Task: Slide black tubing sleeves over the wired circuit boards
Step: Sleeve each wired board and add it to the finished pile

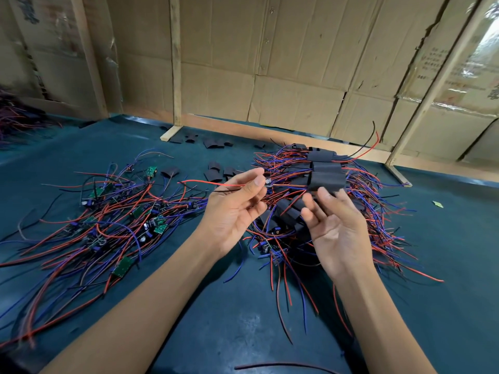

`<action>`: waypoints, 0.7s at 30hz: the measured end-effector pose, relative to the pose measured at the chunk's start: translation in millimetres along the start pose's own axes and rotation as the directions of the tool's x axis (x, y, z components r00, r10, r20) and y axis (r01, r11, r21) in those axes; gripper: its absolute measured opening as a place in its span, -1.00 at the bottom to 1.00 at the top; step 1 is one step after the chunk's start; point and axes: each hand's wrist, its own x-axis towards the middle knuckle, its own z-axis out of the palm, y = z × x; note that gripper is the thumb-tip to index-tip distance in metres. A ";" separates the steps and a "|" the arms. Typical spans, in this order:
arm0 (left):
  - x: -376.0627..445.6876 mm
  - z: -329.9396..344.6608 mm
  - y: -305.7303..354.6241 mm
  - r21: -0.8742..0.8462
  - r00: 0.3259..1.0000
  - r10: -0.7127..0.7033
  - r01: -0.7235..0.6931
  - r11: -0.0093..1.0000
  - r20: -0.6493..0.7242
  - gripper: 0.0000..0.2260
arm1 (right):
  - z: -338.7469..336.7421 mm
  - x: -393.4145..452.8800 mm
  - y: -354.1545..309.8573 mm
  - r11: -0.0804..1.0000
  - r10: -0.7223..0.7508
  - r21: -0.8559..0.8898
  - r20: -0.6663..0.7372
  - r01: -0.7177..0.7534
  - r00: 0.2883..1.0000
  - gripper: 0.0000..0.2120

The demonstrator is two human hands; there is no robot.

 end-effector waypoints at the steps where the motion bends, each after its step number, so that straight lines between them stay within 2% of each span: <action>1: -0.3 -0.1 -1.1 0.005 1.000 0.002 -0.002 1.000 -0.001 -0.79 | 0.4 -0.2 0.4 1.000 0.010 0.020 0.001 -0.010 1.000 -0.78; 9: -2.9 4.1 -6.2 -0.025 1.000 0.013 -0.012 1.000 0.022 -0.77 | 4.8 1.2 5.5 0.999 -0.014 0.046 -0.068 0.017 0.998 -0.90; 15: -6.1 6.8 -13.9 0.018 0.987 0.065 -0.069 0.997 0.144 -0.75 | 8.3 -1.3 14.4 0.983 -0.065 -0.175 -0.052 0.055 0.997 -0.85; 19: -6.6 6.5 -20.6 0.028 0.979 0.108 -0.115 0.993 0.174 -0.73 | 9.9 -4.3 18.3 0.971 -0.061 -0.236 -0.074 0.042 0.995 -0.86; 21: -6.2 6.0 -21.1 0.020 0.977 0.115 -0.120 0.993 0.181 -0.74 | 9.3 -5.0 18.2 0.966 -0.058 -0.257 -0.068 0.038 0.996 -0.95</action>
